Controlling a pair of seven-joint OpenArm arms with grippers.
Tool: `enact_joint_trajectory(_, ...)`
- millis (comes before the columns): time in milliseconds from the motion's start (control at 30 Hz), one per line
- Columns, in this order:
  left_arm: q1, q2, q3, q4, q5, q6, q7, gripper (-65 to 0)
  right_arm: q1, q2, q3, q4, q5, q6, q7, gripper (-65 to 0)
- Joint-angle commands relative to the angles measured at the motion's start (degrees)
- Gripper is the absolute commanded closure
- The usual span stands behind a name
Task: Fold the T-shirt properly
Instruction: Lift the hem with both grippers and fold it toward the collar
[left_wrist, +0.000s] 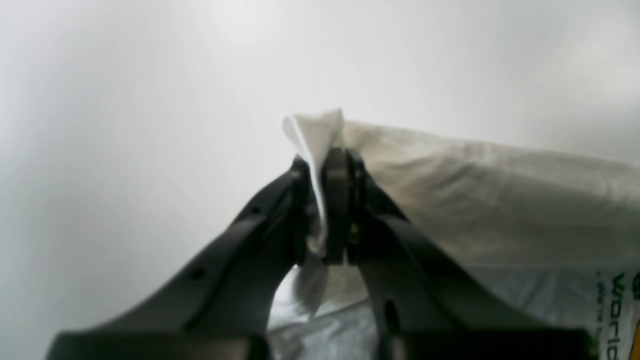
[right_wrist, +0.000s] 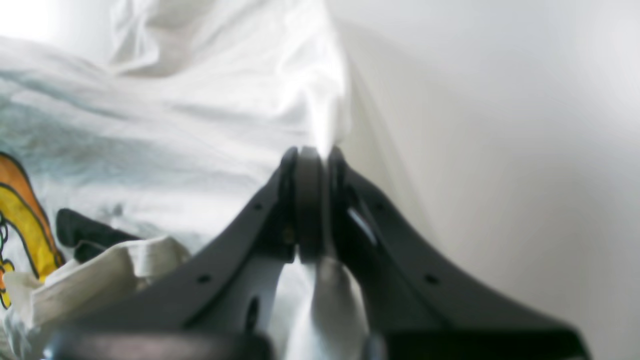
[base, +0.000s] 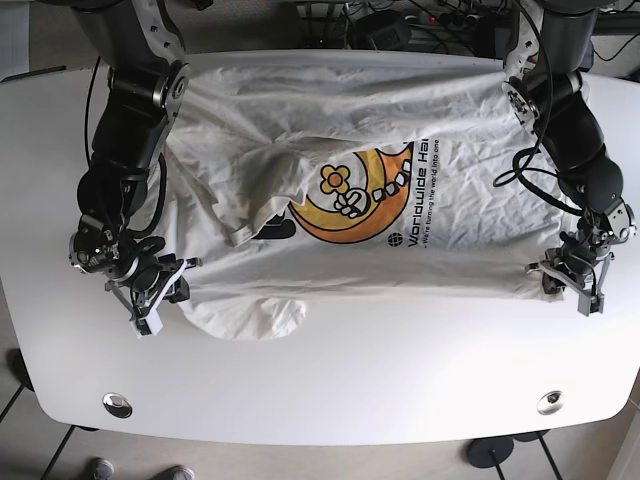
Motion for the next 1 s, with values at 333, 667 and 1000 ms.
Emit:
enact_joint_trajectory(333,7.6,0.6,-0.9,24.2,-0.9,-3.8,6.4,-0.3,-2.2,0.7,0.1,19.7,0.9,0.06,-9.3,-1.9)
enact_joint_trajectory(667,10.9,2.5,-6.0,36.2,-0.8,-6.3,17.7,-0.3,-12.4,0.9,0.6,33.5,1.0,0.06,-12.7,-1.9)
enact_joint_trajectory(1000,15.9,2.6,-13.4,42.9,-0.8,-6.3,24.8,-0.3,-25.4,0.7,0.7,44.4,1.0,0.06,-12.7,-1.9)
